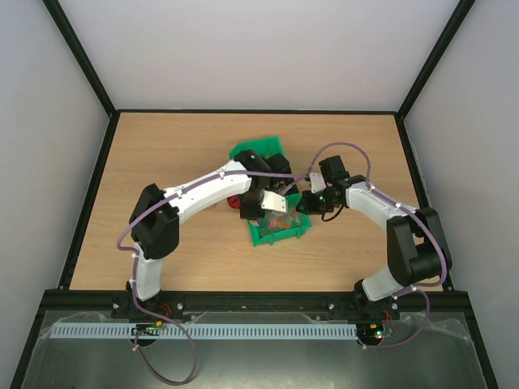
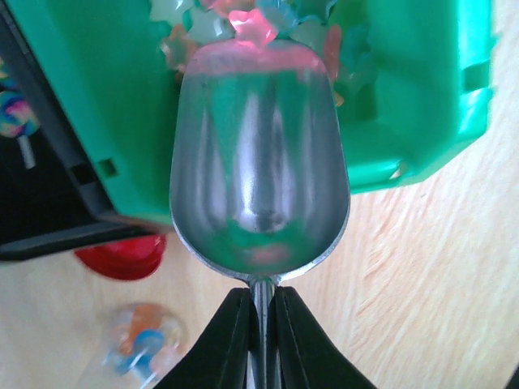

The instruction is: Pack the candies

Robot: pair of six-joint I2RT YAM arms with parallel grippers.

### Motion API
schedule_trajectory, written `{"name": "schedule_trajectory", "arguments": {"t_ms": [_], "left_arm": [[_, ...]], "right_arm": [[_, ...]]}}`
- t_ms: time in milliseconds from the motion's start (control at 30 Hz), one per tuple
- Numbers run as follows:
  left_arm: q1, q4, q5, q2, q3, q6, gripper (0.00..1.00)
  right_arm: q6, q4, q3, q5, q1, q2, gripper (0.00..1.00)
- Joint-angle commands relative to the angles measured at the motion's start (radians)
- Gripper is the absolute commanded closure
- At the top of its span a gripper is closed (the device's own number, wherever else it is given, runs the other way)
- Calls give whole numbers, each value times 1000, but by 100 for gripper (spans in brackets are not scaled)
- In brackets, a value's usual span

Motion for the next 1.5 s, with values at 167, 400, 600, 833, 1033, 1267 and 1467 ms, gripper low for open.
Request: {"name": "schedule_trajectory", "arguments": {"t_ms": [167,400,600,833,1033,1267,1467], "left_arm": [[58,79,328,64,-96,-153,98],[76,252,388,68,-154,-261,98],[75,421,401,50,-214,-294,98],[83,691,445,3,-359,-376,98],[97,947,478,-115,-561,-373,98],[145,1053,493,-222,-668,-390,98],[164,1029,509,-280,-705,-334,98]], "right_arm": [[42,-15,-15,-39,1,-23,99],[51,-8,-24,-38,1,-30,99],[54,-7,-26,-35,1,-29,99],[55,-6,-24,-36,1,-29,99],[31,-26,-17,-4,1,-36,99],[-11,-57,-4,46,-8,-48,99],[-23,-73,5,61,-21,-47,99]]}}
